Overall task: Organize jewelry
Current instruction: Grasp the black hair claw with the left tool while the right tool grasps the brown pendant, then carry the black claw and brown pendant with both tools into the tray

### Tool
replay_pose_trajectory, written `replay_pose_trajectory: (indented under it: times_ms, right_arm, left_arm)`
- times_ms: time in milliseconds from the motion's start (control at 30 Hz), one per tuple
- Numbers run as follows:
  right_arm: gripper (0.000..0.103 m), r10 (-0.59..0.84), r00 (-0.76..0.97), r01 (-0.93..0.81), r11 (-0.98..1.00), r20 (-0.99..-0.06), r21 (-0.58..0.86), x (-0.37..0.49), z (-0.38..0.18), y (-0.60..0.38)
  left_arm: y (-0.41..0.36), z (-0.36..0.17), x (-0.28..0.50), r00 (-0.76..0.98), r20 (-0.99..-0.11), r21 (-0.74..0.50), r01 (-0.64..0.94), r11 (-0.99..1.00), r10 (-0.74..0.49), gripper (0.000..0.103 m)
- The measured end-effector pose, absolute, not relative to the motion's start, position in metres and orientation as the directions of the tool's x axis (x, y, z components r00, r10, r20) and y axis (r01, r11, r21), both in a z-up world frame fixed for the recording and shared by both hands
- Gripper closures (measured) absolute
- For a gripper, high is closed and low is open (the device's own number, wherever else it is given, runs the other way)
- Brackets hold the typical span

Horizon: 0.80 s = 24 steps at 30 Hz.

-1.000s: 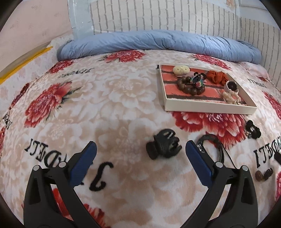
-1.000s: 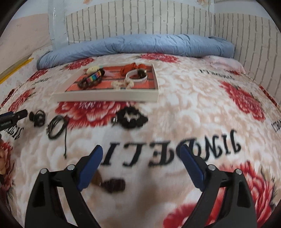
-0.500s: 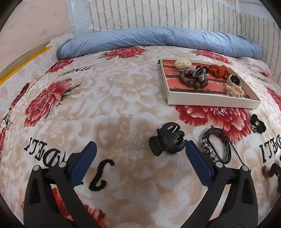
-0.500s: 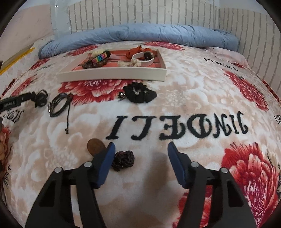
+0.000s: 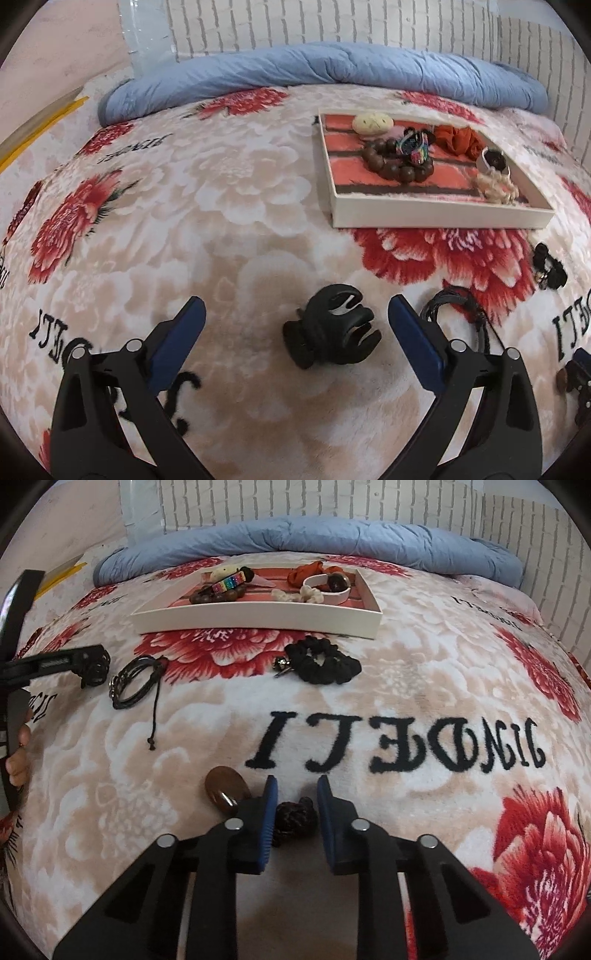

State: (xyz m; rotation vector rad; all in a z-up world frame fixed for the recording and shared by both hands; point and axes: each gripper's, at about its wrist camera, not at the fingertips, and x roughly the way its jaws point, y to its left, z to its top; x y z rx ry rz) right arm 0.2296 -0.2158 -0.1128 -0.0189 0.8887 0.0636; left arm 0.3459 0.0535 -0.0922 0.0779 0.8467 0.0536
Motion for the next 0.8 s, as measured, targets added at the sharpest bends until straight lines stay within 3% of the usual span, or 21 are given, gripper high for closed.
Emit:
replay_pose_trajectory:
  times_ms: [133,267,400,800]
  right_arm:
    - [0.083,0.049,0.630,-0.064,0.998,-0.775,0.011,0.230,-0.113,-0.215]
    - [0.083,0.054,0.630,-0.063,0.998,-0.774,0.018,0.232,-0.112,-0.215]
    - [0.083,0.052,0.635,-0.062,0.998,-0.771,0.016,0.232,-0.110,-0.214]
    - [0.084,0.055,0.697,-0.064,0.998,-0.715,0.014,0.229,-0.089,-0.218]
  left_arm:
    - [0.049,-0.108,0.354,0.617,-0.785,0.086,0.008,0.996,0.063,0.024]
    - [0.051,-0.115,0.359,0.595,-0.803,0.052,0.020,0.998,0.030,0.030]
    - [0.053,-0.113,0.357,0.606,-0.795,0.019,0.034,0.999,-0.005,0.048]
    - [0.064,-0.097,0.347,0.638,-0.770,-0.003,0.009,1.000,-0.008,0.048]
